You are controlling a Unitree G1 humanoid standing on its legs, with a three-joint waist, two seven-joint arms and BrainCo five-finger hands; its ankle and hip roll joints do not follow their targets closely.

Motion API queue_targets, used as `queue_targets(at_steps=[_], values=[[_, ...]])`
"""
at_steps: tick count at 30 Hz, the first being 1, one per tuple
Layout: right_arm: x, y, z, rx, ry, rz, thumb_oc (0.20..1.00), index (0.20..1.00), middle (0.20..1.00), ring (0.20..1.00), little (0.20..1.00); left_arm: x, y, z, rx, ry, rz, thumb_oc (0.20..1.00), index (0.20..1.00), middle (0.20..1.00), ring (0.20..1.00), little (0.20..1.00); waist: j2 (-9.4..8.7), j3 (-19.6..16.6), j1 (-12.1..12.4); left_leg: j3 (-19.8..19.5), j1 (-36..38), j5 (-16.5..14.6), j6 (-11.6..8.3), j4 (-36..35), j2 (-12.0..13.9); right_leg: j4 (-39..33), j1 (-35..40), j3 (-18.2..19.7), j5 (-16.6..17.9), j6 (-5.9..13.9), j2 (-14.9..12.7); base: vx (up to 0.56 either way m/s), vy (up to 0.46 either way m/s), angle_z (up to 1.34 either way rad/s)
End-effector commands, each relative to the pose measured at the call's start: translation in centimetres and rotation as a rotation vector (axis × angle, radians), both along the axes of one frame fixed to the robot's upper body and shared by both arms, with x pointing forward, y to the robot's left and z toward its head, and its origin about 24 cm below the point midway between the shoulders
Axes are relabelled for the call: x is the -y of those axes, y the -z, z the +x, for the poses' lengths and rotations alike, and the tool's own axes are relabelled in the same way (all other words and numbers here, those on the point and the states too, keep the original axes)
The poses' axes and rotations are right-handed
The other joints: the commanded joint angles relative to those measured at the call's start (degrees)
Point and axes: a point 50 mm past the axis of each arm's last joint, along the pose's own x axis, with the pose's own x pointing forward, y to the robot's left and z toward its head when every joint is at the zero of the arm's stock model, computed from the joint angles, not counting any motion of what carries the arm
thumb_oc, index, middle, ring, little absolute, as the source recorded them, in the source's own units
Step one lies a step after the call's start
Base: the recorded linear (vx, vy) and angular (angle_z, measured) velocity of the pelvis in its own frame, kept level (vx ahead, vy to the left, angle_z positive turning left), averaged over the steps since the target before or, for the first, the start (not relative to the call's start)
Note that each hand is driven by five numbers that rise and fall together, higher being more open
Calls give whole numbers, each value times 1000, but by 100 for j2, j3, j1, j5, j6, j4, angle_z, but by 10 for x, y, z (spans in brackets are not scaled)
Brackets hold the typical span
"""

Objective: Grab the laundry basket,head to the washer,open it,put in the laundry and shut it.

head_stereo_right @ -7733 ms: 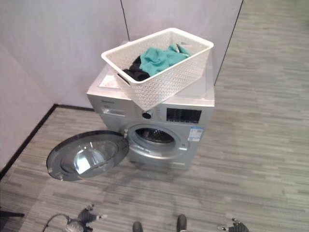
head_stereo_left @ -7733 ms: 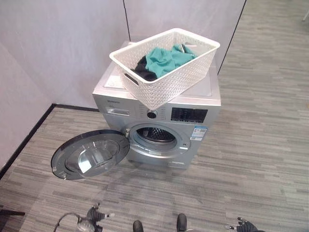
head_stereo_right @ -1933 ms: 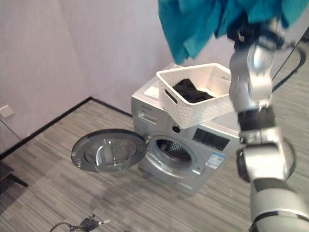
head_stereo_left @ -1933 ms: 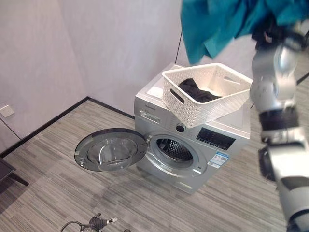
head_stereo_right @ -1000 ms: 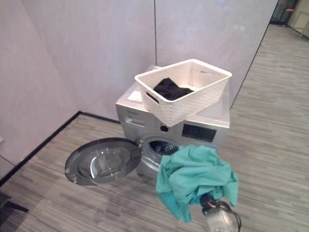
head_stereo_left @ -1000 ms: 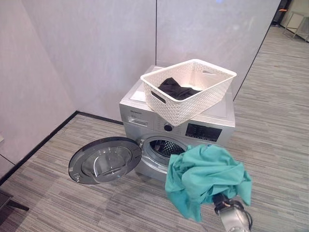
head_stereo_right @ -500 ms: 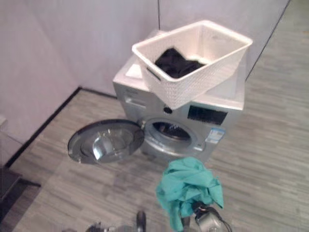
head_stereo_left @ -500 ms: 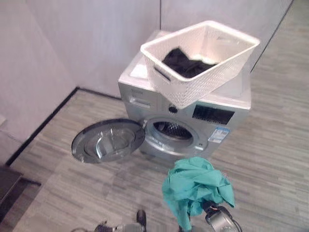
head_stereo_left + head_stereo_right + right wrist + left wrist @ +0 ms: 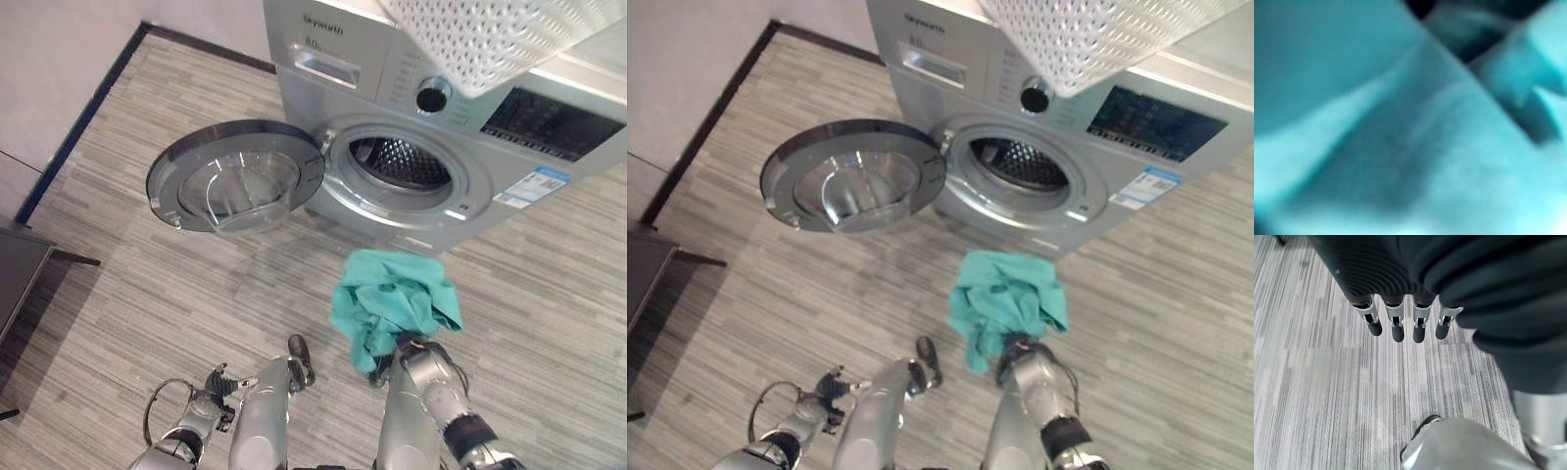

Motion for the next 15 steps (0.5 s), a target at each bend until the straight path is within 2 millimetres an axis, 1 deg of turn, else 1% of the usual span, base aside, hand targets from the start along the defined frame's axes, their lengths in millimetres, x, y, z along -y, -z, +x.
queue_targets(at_steps=[1, 2, 3, 4, 5, 6, 7, 8, 9, 10, 11, 12, 13, 15], values=[[6, -27, 13, 121, 112, 45, 200, 200, 200, 200, 200, -6, 3, -7, -6, -18, 31, 1000, 1000, 1000, 1000, 1000, 99, -94, -194, -459, 482, -85, -643, -234, -123, -2051, 65, 520, 1149, 250, -100, 209, -224, 15], [6, -28, 13, 122, 112, 44, 200, 200, 200, 200, 200, -6, 2, -7, -5, -17, 31, 1000, 1000, 1000, 1000, 1000, 108, -83, -193, -463, 487, -91, -645, -228, -114, -2064, 82, 511, 1155, 249, -92, 108, -242, 43], [6, -41, 22, 160, 134, 38, 200, 200, 200, 200, 200, -4, -4, 5, 24, -5, 40, 1000, 1000, 1000, 1000, 1000, 15, 69, -350, -584, 417, -144, -702, 80, -199, -2626, 7, 707, 1490, 273, -294, 30, -179, 53], [6, -41, 22, 160, 134, 38, 200, 200, 200, 200, 200, -4, -4, 5, 24, -5, 40, 1000, 1000, 1000, 1000, 1000, 14, 69, -355, -586, 415, -140, -702, 77, -203, -2628, 7, 705, 1492, 274, -298, 77, -307, 79], [8, -47, 24, 190, 145, 34, 200, 200, 200, 200, 200, -3, -5, 8, 30, 17, 51, 1000, 1000, 1000, 1000, 1000, 0, 98, -412, -705, 340, -255, -720, 311, -222, -2545, 0, 816, 1503, 323, -340, 73, -222, 85], [12, -45, 22, 181, 165, 53, 200, 200, 200, 200, 200, -1, -9, 13, 45, 45, 70, 1000, 1000, 1000, 1000, 1000, -36, 98, -457, -852, 175, -301, -755, 562, -225, -2336, 17, 892, 1504, 325, -305, 73, -388, 123], [5, -53, 31, 197, 164, 48, 200, 200, 200, 200, 200, -4, -15, 22, 70, 69, 92, 1000, 1000, 1000, 1000, 1000, -40, 140, -448, -1013, -67, -347, -743, 790, -190, -1839, -216, 835, 1534, 301, -176, 42, -327, 86], [6, -59, 34, 213, 173, 42, 200, 200, 200, 200, 200, -4, -17, 24, 90, 56, 89, 1000, 1000, 1000, 1000, 1000, -24, 140, -435, -1017, -97, -355, -738, 754, -197, -1743, -192, 736, 1507, 309, -187, 15, -232, 105], [6, -59, 34, 213, 173, 42, 200, 200, 200, 200, 200, -4, -17, 24, 90, 56, 89, 1000, 1000, 1000, 1000, 1000, -21, 139, -439, -1022, -101, -356, -738, 757, -198, -1742, -192, 731, 1505, 309, -189, 66, -169, 72], [14, -68, 39, 238, 205, 24, 200, 200, 200, 200, 200, -3, -18, 25, 109, 40, 64, 1000, 1000, 1000, 1000, 1000, 47, 139, -392, -1075, -259, -364, -756, 789, -187, -1636, -220, 555, 1428, 294, -211, 154, -124, 81], [17, -76, 44, 258, 220, 7, 200, 200, 200, 200, 200, -4, -19, 25, 120, 34, 59, 1000, 1000, 1000, 1000, 1000, 163, 123, -305, -1165, -312, -548, -793, 871, -108, -1486, -259, 512, 1220, 330, -113, 172, -126, 32], [19, -89, 54, 286, 236, -7, 200, 200, 200, 200, 200, -4, -20, 25, 134, 32, 49, 1000, 1000, 1000, 1000, 1000, 222, 128, -237, -1190, -480, -563, -787, 957, -68, -1350, -411, 458, 1136, 310, -82, 124, -42, 22], [19, -97, 60, 304, 244, -20, 200, 200, 200, 200, 200, -3, -20, 26, 138, 33, 45, 1000, 1000, 1000, 1000, 1000, 234, 138, -198, -1186, -579, -595, -791, 1019, -33, -1304, -492, 435, 1086, 300, -59, 20, -21, 13], [19, -98, 60, 305, 244, -20, 200, 200, 200, 200, 200, -3, -21, 26, 139, 33, 45, 1000, 1000, 1000, 1000, 1000, 237, 132, -192, -1186, -598, -602, -792, 1034, -27, -1297, -508, 436, 1084, 299, -54, 1, -18, -7]])
